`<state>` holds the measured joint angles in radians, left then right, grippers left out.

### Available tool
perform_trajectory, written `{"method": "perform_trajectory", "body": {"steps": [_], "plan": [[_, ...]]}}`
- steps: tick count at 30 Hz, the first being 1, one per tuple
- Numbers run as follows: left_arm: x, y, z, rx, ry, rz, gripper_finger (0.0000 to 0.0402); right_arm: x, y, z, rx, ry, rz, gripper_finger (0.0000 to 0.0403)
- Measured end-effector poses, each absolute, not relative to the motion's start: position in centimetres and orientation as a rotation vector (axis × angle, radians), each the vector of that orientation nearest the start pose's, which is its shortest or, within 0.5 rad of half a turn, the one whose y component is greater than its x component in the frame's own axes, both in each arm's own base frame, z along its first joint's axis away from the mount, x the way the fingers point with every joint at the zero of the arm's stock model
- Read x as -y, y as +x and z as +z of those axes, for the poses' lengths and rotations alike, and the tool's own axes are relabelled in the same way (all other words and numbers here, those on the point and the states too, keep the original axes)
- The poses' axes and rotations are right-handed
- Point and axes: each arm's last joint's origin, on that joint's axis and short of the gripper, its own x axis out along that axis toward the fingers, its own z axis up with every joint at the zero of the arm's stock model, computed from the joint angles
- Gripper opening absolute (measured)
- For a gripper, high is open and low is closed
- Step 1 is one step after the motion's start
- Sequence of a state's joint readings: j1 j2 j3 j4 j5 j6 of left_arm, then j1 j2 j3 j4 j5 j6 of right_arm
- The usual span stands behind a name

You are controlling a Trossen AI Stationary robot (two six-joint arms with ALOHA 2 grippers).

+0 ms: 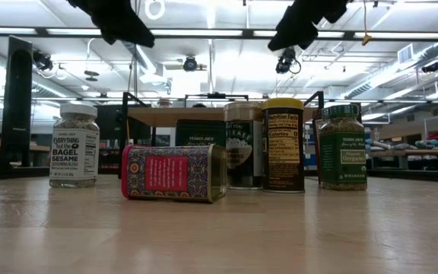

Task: Shelf spices
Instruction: Put the black seasoning can on the shelf

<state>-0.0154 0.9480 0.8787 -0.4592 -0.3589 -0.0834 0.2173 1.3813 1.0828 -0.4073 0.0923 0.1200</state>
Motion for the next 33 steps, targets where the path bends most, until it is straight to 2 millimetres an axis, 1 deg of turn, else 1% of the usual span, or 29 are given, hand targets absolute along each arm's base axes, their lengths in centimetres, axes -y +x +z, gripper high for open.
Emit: {"method": "perform_trajectory", "body": {"steps": [5, 10, 13, 17, 19, 22, 25, 33], "plan": [[-0.4, 21.6, 29.5, -0.612, 0.006, 0.244, 0.0134, -6.2, 29.0, 28.7, -0.682, -0.009, 0.085, 0.0194], [-0.1, 23.7, 27.4, -0.705, -0.026, 0.16, 0.0165, -6.2, 29.1, 28.7, -0.676, -0.015, 0.044, 0.0208], [0.3, 25.0, 26.6, -0.697, -0.072, 0.102, 0.0189, -6.1, 29.1, 28.7, -0.671, -0.023, 0.018, 0.0221], [1.4, 26.9, 26.3, -0.61, -0.105, 0.026, 0.0216, -6.0, 29.1, 28.7, -0.666, -0.036, -0.018, 0.0235], [1.8, 27.7, 25.4, -0.629, -0.102, 0.014, 0.0225, -6.0, 29.1, 28.7, -0.666, -0.037, -0.022, 0.0238], [2.2, 28.4, 23.7, -0.712, -0.115, 0.013, 0.0238, -6.0, 29.1, 28.7, -0.666, -0.037, -0.022, 0.024], [2.6, 28.9, 22.7, -0.748, -0.142, -0.007, 0.0252, -6.0, 29.1, 28.7, -0.667, -0.036, -0.02, 0.0238], [4.0, 29.1, 22.6, -0.725, -0.157, -0.047, 0.0293, -6.0, 29.1, 28.7, -0.67, -0.031, -0.006, 0.0236]]}}
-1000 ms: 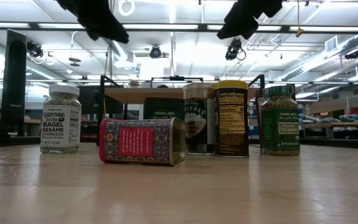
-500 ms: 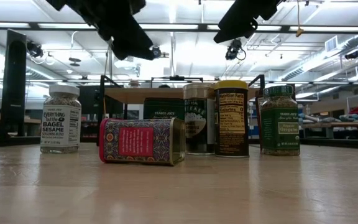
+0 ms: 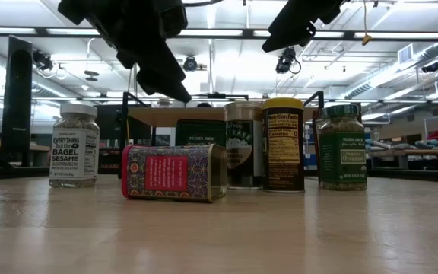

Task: Shelf spices
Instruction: Put the black seasoning can on the shelf

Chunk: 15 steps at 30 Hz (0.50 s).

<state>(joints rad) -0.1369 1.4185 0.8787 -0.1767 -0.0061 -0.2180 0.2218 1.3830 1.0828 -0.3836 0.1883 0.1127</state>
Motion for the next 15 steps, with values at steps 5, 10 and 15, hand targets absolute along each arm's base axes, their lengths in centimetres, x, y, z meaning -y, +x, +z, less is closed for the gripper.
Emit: {"method": "perform_trajectory", "body": {"steps": [5, 10, 15], "plan": [[4.6, 29.0, 22.6, -0.727, -0.148, -0.067, 0.0305, -6.0, 29.1, 28.7, -0.669, -0.031, -0.005, 0.0233], [4.9, 29.5, 21.7, -0.748, -0.13, -0.035, 0.0306, -6.0, 29.1, 28.7, -0.669, -0.022, -0.007, 0.0228], [5.1, 30.3, 20.4, -0.759, -0.139, -0.009, 0.0305, -6.2, 29.1, 28.7, -0.67, -0.007, -0.005, 0.0224]]}}
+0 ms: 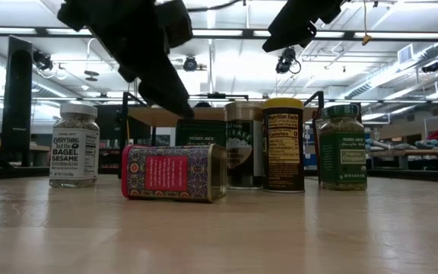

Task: Shelf spices
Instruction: Put the black seasoning can on the shelf

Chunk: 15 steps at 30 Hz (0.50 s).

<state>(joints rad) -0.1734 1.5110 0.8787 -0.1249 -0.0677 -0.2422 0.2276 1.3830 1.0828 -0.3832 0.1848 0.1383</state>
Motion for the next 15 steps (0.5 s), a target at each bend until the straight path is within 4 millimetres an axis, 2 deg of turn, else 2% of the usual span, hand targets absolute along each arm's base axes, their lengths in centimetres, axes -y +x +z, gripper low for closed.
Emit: {"method": "perform_trajectory", "body": {"steps": [15], "plan": [[5.4, 31.7, 17.3, -0.822, -0.162, -0.01, 0.0305, -6.7, 29.0, 28.7, -0.665, -0.009, 0.015, 0.022]]}}
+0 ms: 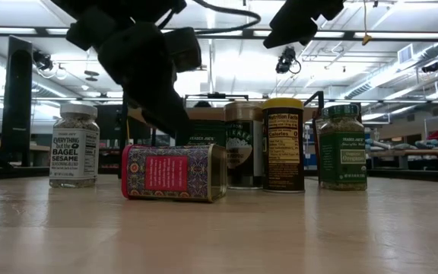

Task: Shelf spices
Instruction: Put the black seasoning can on the shelf

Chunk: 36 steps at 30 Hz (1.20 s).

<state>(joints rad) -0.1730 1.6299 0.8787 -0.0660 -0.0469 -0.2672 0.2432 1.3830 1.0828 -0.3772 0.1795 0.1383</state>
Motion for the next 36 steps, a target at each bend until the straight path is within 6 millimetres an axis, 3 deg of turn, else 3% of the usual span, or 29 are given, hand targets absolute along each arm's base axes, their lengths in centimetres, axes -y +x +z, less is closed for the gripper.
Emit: {"method": "perform_trajectory", "body": {"steps": [7, 16, 23, 27, 36], "plan": [[5.4, 31.8, 17.3, -0.819, -0.163, -0.01, 0.027, -6.7, 29.0, 28.8, -0.658, -0.007, 0.016, 0.0219], [5.3, 31.7, 17.3, -0.824, -0.136, -0.01, 0.0131, -6.7, 29.1, 28.8, -0.654, -0.007, 0.016, 0.0218], [5.3, 31.9, 17.8, -0.838, -0.123, 0.01, 0.0123, -6.7, 29.1, 28.8, -0.654, -0.006, 0.015, 0.0215], [5.3, 32.5, 19.7, -0.892, -0.071, 0.039, 0.0123, -6.7, 29.1, 28.8, -0.654, -0.005, 0.015, 0.0215], [4.7, 33.0, 26.0, -1.013, 0.19, 0.205, 0.0123, -6.7, 29.1, 28.8, -0.655, -0.007, 0.015, 0.0215]]}}
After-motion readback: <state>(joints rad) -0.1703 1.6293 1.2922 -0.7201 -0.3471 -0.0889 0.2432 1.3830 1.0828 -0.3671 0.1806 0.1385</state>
